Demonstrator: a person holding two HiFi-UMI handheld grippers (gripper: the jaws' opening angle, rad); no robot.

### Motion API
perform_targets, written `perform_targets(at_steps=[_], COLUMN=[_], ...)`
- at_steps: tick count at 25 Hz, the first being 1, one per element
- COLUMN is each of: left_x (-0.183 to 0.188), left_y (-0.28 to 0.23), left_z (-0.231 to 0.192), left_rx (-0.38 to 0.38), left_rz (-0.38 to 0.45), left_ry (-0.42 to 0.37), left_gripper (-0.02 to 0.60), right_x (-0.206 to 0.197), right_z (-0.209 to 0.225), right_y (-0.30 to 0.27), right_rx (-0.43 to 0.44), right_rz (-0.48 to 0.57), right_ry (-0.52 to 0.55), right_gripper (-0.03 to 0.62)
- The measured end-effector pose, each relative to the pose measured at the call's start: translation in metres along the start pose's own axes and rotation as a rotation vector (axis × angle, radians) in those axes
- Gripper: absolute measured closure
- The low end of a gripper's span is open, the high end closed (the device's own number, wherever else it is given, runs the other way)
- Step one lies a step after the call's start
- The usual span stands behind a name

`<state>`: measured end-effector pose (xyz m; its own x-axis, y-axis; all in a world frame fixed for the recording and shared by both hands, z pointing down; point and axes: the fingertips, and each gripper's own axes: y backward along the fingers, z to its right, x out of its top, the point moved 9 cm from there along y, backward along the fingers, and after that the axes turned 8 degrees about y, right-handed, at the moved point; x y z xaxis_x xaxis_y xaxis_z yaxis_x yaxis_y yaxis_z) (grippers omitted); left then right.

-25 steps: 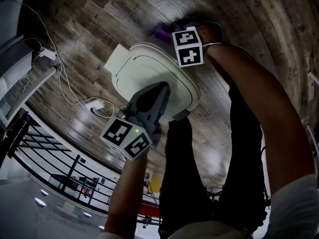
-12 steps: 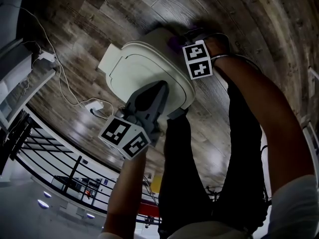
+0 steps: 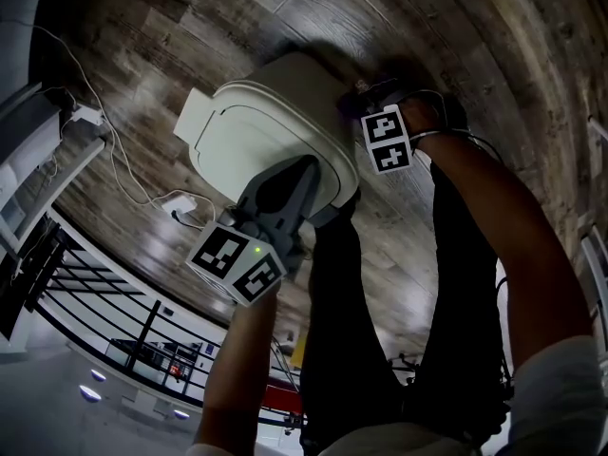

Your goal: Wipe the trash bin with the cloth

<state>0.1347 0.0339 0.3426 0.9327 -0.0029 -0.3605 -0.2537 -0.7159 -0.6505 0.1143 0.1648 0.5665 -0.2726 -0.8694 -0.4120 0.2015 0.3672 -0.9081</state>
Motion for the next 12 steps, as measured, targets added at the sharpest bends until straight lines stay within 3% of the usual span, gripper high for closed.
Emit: perform_targets(at_steps=[9,12], left_x=[-0.001,0.006], left_y=[-0.01,-0.011], left_z=[0.009,0.008], left_rx=[0.0,0.014], left_rz=[-0.021,-0.036], left_ry=[-0.031,-0.069], left_gripper=[0.577,0.577], right_x=[-0.003,-0.012], right_z=[-0.053,-0.063], right_y=[-0.008,-0.008], right_rx=[0.109,0.15], right_rz=[0.008,0.02], right_ry=[0.039,-0.003], right_gripper=[0.499,0.499])
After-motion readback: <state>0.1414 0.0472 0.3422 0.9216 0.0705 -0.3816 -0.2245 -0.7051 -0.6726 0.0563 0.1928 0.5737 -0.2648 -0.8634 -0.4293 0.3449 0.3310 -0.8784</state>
